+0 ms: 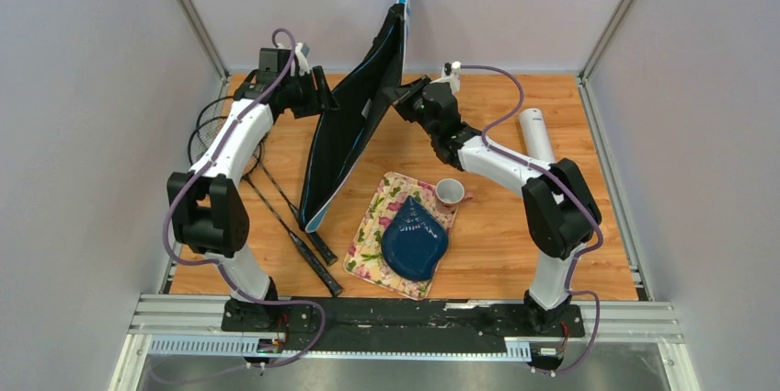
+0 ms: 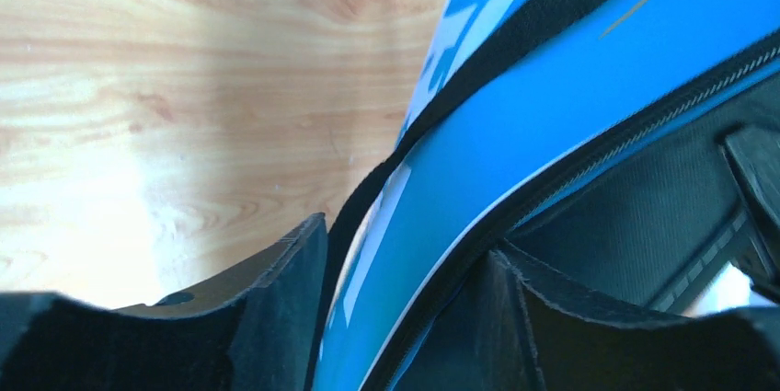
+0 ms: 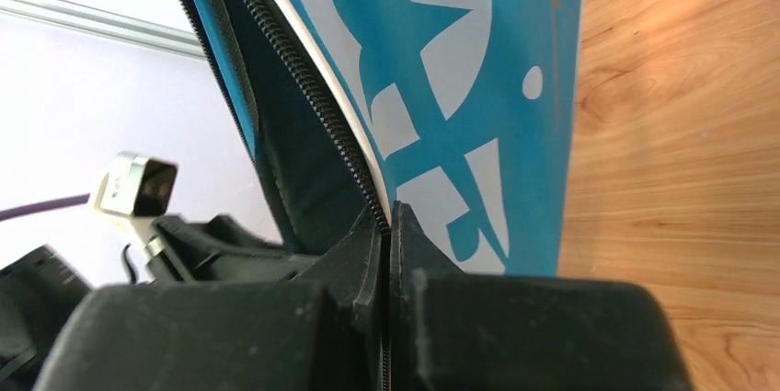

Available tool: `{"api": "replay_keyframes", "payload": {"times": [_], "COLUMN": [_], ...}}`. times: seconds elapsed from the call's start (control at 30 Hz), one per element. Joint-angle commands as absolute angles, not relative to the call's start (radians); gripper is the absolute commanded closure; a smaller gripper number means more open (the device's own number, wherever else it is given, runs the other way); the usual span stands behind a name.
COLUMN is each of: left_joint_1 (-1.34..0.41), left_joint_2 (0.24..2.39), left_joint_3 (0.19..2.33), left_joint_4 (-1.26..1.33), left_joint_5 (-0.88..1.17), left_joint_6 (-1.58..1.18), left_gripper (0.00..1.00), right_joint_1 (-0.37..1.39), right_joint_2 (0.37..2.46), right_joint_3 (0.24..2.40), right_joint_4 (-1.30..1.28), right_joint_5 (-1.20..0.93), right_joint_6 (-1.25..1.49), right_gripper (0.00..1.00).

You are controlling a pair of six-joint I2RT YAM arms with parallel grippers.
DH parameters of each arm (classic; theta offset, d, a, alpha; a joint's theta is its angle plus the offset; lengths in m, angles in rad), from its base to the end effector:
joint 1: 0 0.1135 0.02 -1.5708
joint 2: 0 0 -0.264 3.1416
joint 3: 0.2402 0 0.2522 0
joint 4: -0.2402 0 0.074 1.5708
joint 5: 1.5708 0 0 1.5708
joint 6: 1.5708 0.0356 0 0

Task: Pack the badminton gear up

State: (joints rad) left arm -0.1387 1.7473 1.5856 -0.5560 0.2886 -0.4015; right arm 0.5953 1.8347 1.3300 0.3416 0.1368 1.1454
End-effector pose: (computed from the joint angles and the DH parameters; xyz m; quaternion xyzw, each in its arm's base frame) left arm 0.3940 -0.0652 0.3221 -0.0591 0.9010 -0.2354 0.3597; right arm 0.3671 0.2428 0.2847 0.2491 0.7200 0.4600 0.4560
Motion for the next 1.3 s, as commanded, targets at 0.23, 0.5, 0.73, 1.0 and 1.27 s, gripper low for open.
{"api": "replay_keyframes", "payload": {"times": [0.23, 0.5, 0.73, 1.0, 1.27], "left_joint_1": [0.027, 0.249, 0.250, 0.250, 0.250], "left_joint_2": [1.192, 1.178, 1.279, 1.325, 1.422], "left_joint_3": [1.103, 0.799, 0.745, 0.683, 0.703], "left_joint_4": [-0.577, -0.604, -0.656, -0.554, -0.500], "left_joint_5": [0.177, 0.226, 0.062, -0.006, -0.015], "left_joint_6": [-0.593, -0.730, -0.825, -0.890, -0.926], "left_gripper": [0.36, 0.40, 0.38, 0.47, 0.58], "right_joint_1": [0.601, 0.601, 0.603, 0.604, 0.577], "right_joint_2": [1.737, 1.709, 1.646, 1.666, 1.746], "right_joint_3": [1.275, 1.322, 1.305, 1.371, 1.381], "right_joint_4": [0.426, 0.341, 0.200, 0.020, 0.115], "right_joint_5": [0.242, 0.201, 0.340, 0.485, 0.428], "right_joint_6": [0.948, 0.893, 0.966, 1.037, 1.065], "right_gripper": [1.00, 1.00, 1.00, 1.00, 1.00]}}
